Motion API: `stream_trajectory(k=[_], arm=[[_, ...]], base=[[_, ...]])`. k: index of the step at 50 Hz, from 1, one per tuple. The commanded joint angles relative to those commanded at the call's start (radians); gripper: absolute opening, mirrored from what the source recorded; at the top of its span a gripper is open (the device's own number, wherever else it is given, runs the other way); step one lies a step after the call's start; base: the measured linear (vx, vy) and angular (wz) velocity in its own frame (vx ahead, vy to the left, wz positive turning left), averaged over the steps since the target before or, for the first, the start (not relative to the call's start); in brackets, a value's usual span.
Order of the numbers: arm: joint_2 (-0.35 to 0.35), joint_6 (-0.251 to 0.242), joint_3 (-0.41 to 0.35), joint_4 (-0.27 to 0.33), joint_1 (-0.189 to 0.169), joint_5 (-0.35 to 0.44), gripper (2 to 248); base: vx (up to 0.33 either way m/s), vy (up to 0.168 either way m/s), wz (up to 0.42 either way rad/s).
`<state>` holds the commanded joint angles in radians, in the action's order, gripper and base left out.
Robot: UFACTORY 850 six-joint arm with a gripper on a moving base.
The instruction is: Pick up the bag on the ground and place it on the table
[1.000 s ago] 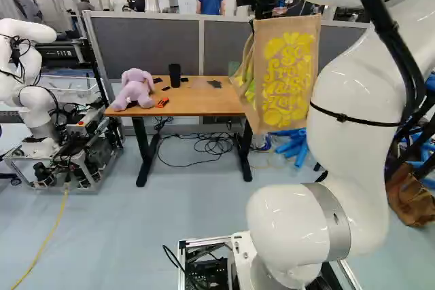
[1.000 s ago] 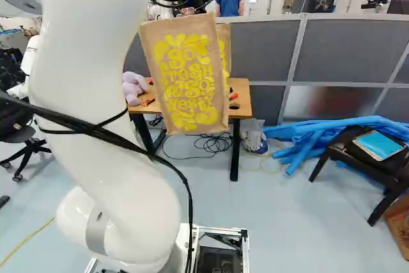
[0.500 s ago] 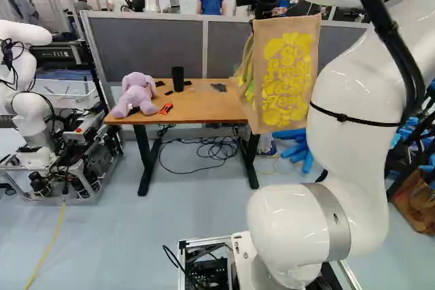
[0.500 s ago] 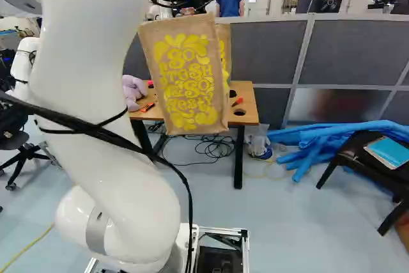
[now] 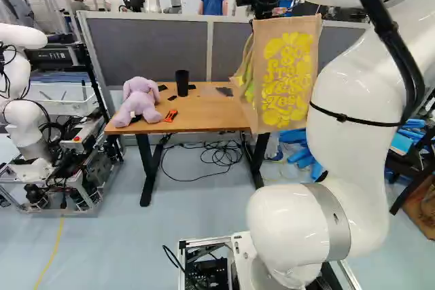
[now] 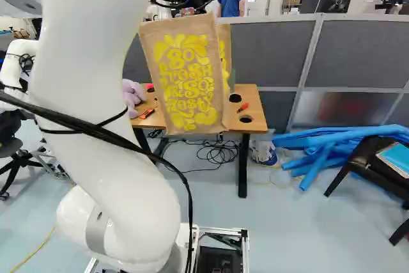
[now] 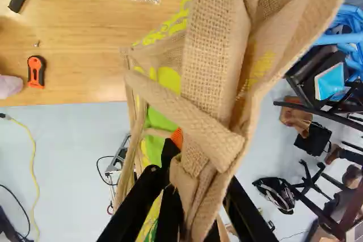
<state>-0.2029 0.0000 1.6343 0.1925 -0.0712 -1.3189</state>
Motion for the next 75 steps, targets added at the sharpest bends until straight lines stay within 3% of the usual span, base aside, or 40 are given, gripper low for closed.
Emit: stream_trajectory(k=[38, 63, 75], arm=[[-0.007, 0.000, 0.008, 0.000, 0.003, 0.000, 33], [-0.010, 0.000, 0.012, 0.000, 0.005, 0.000, 33], [-0.010, 0.087, 0.012, 0.000, 0.005, 0.000, 33]], base=[[0.138, 0.079, -0.024], [0.009, 0.005, 0.003], [0.000, 0.000, 0.000]])
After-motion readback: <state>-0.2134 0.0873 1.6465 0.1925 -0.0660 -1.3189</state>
